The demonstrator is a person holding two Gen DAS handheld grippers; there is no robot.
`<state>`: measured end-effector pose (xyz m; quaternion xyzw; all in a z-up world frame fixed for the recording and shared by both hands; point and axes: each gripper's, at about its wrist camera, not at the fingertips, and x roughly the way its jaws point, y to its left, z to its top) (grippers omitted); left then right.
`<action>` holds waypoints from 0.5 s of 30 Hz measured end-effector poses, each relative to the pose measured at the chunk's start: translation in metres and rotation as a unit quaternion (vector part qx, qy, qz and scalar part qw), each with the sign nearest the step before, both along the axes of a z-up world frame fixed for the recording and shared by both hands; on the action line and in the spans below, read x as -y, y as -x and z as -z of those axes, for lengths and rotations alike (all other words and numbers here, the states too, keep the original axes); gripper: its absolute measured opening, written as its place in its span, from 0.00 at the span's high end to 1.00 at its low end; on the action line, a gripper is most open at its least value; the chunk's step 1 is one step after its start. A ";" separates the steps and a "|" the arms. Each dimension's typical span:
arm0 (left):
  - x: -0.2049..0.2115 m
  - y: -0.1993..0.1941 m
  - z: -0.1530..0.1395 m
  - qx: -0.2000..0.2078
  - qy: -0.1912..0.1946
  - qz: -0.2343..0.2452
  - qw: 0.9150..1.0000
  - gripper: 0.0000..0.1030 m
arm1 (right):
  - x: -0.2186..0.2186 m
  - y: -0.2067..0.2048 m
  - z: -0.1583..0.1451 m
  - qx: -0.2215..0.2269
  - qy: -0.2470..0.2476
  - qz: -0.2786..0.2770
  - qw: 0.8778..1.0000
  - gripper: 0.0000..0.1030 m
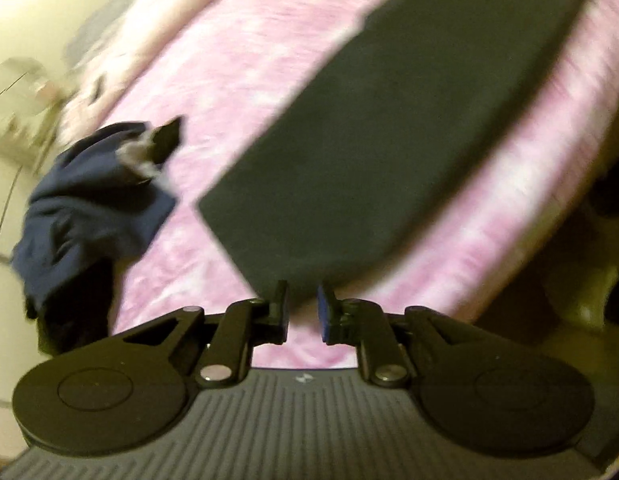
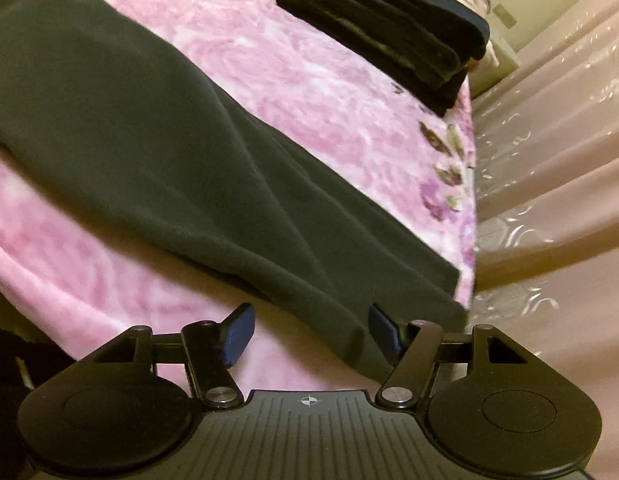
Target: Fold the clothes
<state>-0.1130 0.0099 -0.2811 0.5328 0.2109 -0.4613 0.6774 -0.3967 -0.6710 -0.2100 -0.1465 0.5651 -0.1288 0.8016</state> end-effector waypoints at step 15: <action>0.058 0.007 0.013 0.000 -0.066 0.013 0.998 0.80 | 0.092 0.041 -0.027 0.117 -0.132 0.242 0.954 0.36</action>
